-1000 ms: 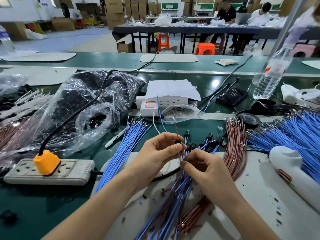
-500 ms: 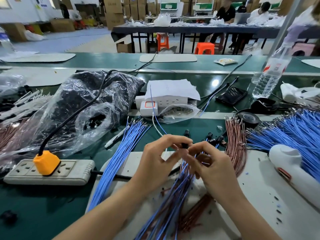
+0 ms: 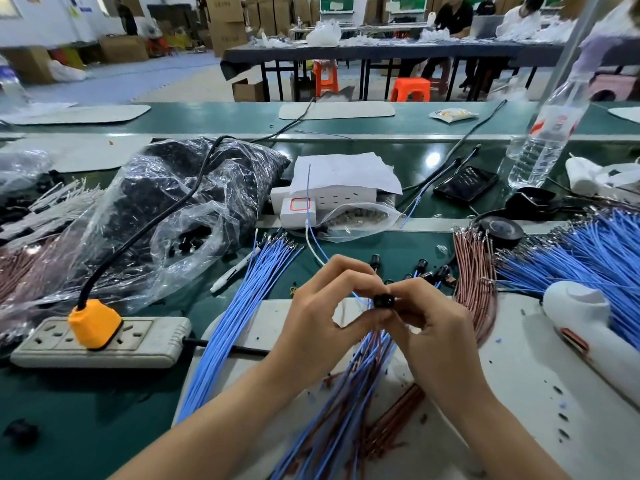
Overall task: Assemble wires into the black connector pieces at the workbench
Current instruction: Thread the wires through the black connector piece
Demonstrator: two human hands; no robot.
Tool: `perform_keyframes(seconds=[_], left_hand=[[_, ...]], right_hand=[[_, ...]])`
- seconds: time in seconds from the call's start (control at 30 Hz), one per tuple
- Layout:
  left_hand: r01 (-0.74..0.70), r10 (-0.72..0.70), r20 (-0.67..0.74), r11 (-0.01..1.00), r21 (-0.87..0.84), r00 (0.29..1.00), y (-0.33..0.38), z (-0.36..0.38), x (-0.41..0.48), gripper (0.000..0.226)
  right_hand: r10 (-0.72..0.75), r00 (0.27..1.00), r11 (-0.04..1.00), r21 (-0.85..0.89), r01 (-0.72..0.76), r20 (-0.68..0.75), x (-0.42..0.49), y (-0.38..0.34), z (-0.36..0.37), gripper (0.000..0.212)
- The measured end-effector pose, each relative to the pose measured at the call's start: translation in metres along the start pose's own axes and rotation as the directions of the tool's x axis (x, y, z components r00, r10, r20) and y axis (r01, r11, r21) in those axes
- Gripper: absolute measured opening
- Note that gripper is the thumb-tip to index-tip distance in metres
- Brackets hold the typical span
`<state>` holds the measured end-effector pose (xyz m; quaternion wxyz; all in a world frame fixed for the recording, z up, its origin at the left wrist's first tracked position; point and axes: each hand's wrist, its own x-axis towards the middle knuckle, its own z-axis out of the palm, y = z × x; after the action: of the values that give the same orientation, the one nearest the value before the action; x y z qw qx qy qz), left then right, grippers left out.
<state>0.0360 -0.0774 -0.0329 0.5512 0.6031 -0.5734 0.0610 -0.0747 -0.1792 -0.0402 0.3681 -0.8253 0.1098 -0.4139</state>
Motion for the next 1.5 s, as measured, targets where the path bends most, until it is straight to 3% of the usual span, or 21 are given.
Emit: perform_keyframes(seconds=[0.5,0.8,0.97,1.13,1.27,1.4,1.5], left_hand=[[0.013,-0.013,0.019,1.000,-0.022,1.000,-0.001,-0.001,-0.001,0.017],[0.007,-0.006,0.032,1.000,-0.021,0.999,0.000,0.000,-0.003,0.016],[0.027,-0.025,0.044,0.999,-0.031,0.999,-0.002,0.000,-0.003,0.014],[0.153,-0.146,0.134,0.987,-0.049,0.980,-0.002,0.001,-0.004,0.015],[0.236,-0.231,0.085,0.970,-0.051,0.969,-0.007,-0.002,-0.002,0.016],[0.348,-0.352,0.027,0.904,-0.248,0.935,-0.015,-0.006,0.002,0.012],[0.372,-0.383,0.027,0.874,-0.312,0.923,-0.019,-0.009,0.002,0.014]], right_hand=[[-0.115,0.993,0.992,-0.062,0.114,-0.028,-0.002,0.003,0.001,0.017],[-0.064,0.998,0.996,-0.065,0.064,0.003,-0.004,0.008,0.004,0.011],[-0.012,1.000,0.996,-0.088,0.013,0.020,-0.005,0.009,0.005,0.020],[0.113,0.993,0.991,-0.080,-0.111,0.016,-0.005,0.008,0.005,0.023],[0.246,0.968,0.967,-0.050,-0.248,-0.044,-0.001,0.006,0.002,0.027],[0.287,0.951,0.954,-0.059,-0.295,-0.118,0.016,0.007,-0.003,0.025],[0.265,0.964,0.947,-0.179,-0.266,-0.032,0.052,0.012,0.006,0.015]])
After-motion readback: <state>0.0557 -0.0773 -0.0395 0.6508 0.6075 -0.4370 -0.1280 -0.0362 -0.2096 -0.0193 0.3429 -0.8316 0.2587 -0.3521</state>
